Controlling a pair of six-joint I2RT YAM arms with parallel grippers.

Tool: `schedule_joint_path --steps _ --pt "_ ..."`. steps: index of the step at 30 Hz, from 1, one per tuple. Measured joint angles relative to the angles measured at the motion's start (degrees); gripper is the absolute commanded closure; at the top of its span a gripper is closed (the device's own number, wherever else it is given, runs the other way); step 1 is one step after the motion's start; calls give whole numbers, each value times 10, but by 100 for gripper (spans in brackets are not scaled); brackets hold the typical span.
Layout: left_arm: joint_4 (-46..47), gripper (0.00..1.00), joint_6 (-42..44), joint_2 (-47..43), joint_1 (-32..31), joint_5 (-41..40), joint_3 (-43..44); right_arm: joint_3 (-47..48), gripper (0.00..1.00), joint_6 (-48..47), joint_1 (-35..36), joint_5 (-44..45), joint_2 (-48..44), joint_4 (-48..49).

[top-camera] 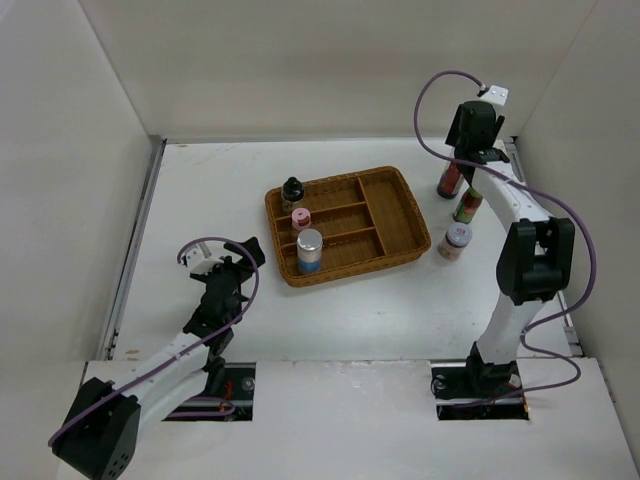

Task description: Organize the condiment bottles

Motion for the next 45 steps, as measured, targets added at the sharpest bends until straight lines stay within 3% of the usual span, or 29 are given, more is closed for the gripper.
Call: schedule_joint_path --steps 4,8,17,25,31,36,45 --pt "0 0 0 8 -1 0 0 0 63 -17 0 -10 16 27" --pt "0 0 0 10 -2 0 0 0 70 -39 2 -11 18 41" --pt "0 0 0 14 -2 0 0 19 70 -103 49 12 0 39" --pt "0 0 0 15 -2 0 0 27 70 -119 195 10 -69 46" --pt "0 0 0 16 -2 0 0 88 69 -115 284 -15 -47 46" --pt "0 0 0 16 -2 1 0 144 69 -111 306 -24 -2 47" --pt "0 0 0 16 -3 1 0 146 69 -89 310 -25 41 42"
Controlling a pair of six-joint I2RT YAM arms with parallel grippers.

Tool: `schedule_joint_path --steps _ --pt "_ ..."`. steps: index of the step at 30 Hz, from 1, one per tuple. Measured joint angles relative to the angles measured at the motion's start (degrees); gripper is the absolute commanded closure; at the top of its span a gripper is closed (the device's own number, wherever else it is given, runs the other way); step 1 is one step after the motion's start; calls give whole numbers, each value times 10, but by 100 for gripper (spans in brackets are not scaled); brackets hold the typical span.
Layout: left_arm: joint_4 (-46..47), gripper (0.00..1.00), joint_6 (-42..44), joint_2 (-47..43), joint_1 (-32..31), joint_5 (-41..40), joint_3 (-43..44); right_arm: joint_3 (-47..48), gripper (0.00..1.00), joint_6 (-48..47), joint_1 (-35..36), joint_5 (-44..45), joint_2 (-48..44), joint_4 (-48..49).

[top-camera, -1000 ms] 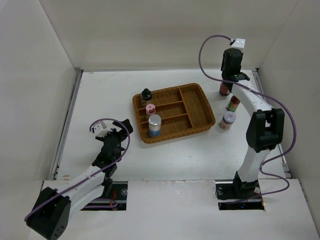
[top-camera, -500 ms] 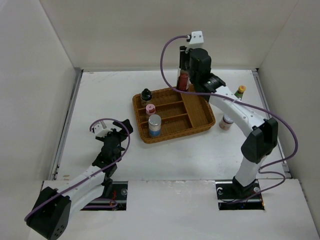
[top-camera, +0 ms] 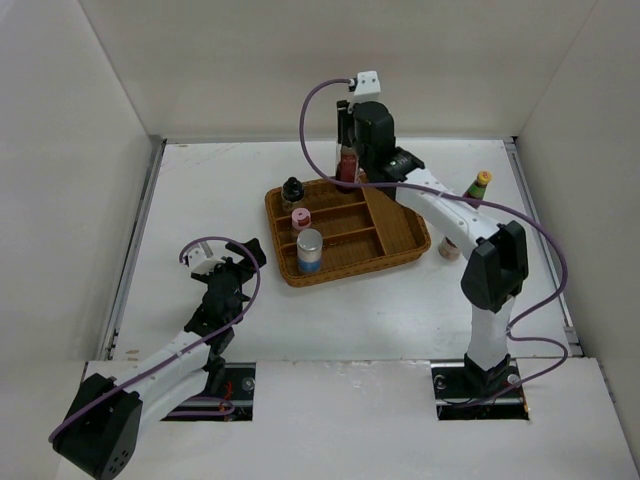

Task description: Organize the condiment bottles

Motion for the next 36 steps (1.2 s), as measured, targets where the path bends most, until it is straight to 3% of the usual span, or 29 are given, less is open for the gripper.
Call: schedule_joint_path --steps 14,19,24,30,36 --pt "0 0 0 0 0 0 0 -140 66 56 1 -14 -1 69" --pt "0 0 0 0 0 0 0 -155 40 61 1 -14 -1 103" --pt "0 0 0 1 0 0 0 -158 21 65 1 -16 -2 117" --pt "0 0 0 1 0 0 0 -179 7 66 0 -19 -45 116" --pt "0 0 0 1 0 0 0 -305 0 75 -45 -15 -207 121"
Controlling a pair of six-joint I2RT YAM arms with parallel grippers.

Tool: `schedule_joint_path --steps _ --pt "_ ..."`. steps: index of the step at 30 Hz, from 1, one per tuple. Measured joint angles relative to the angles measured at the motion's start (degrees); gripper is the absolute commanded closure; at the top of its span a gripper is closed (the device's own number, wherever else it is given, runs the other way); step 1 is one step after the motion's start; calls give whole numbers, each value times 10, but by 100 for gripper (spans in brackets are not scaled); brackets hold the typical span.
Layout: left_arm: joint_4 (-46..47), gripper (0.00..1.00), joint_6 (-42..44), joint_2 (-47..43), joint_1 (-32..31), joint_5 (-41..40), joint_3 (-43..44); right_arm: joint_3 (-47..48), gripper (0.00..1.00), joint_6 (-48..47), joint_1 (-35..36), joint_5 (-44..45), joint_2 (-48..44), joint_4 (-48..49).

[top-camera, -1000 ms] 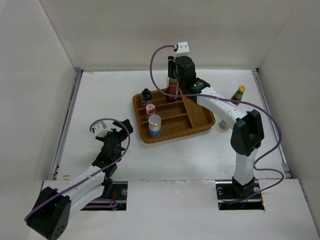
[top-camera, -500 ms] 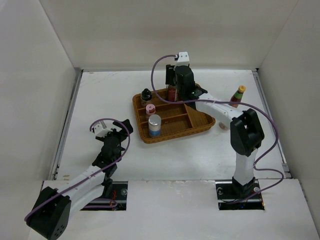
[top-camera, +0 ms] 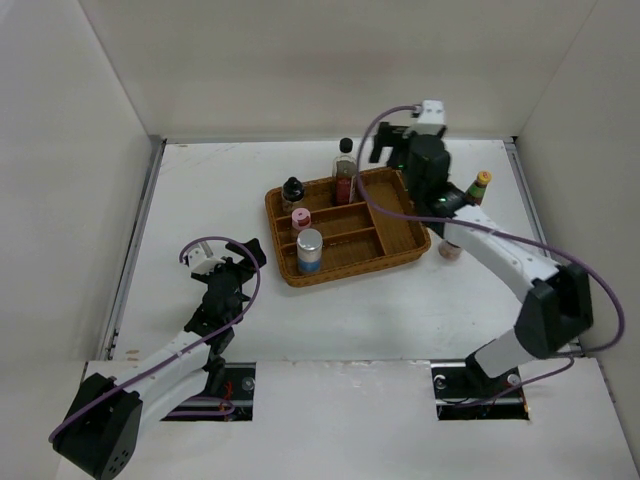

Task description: Organize the condiment bottles

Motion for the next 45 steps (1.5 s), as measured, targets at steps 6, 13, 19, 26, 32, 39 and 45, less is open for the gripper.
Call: schedule_joint_path --steps 6,13,19,26,32,39,45 --pt "1 0 0 3 0 0 0 -91 0 34 -178 89 -97 -11" --pt "2 0 0 11 0 0 0 -105 0 55 -251 126 -36 -66" --pt "5 0 0 21 -3 0 0 -105 10 65 -269 107 21 -85" --pt "7 0 0 27 -4 2 0 -105 48 75 -277 95 46 -92" --pt "10 0 0 29 -4 2 0 -105 69 75 -276 106 46 -91" --pt "12 0 0 29 -4 7 0 -132 71 30 -242 133 -44 -90" --pt "13 0 0 29 -4 12 0 -136 70 -5 -124 145 -156 -42"
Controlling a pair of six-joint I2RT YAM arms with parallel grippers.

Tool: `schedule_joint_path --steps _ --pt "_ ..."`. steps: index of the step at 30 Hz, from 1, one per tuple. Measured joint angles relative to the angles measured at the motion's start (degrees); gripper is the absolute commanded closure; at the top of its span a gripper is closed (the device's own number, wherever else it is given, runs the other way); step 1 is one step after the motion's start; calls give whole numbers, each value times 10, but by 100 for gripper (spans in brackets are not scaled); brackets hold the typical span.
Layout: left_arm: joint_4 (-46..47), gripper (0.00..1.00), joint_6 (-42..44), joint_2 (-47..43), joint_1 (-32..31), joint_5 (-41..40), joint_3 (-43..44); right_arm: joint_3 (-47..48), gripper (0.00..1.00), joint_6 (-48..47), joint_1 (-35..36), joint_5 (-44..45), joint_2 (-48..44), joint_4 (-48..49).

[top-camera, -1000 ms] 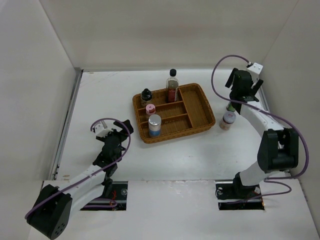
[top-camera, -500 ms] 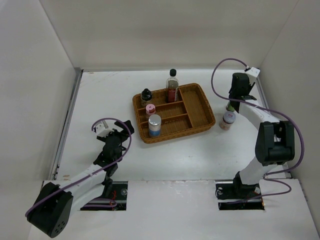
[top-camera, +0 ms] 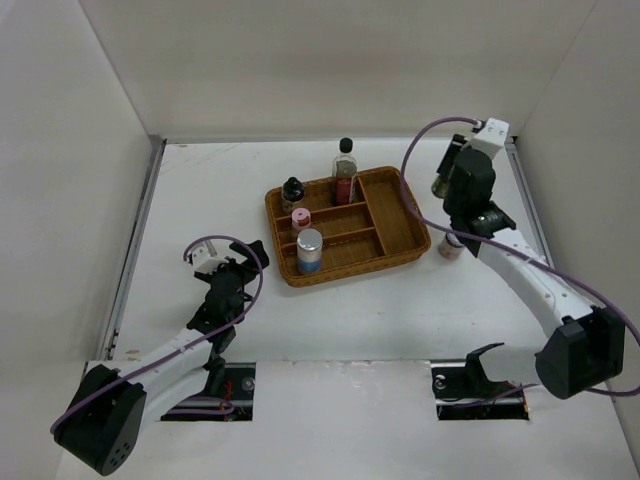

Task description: Organize the condiment bottles

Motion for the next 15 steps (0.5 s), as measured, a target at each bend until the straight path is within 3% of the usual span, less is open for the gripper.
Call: schedule_joint_path --steps 8,15 --pt "0 0 0 0 1 3 0 6 70 14 170 -40 60 27" --pt "0 0 -2 -1 1 7 0 32 70 23 210 -73 123 18"
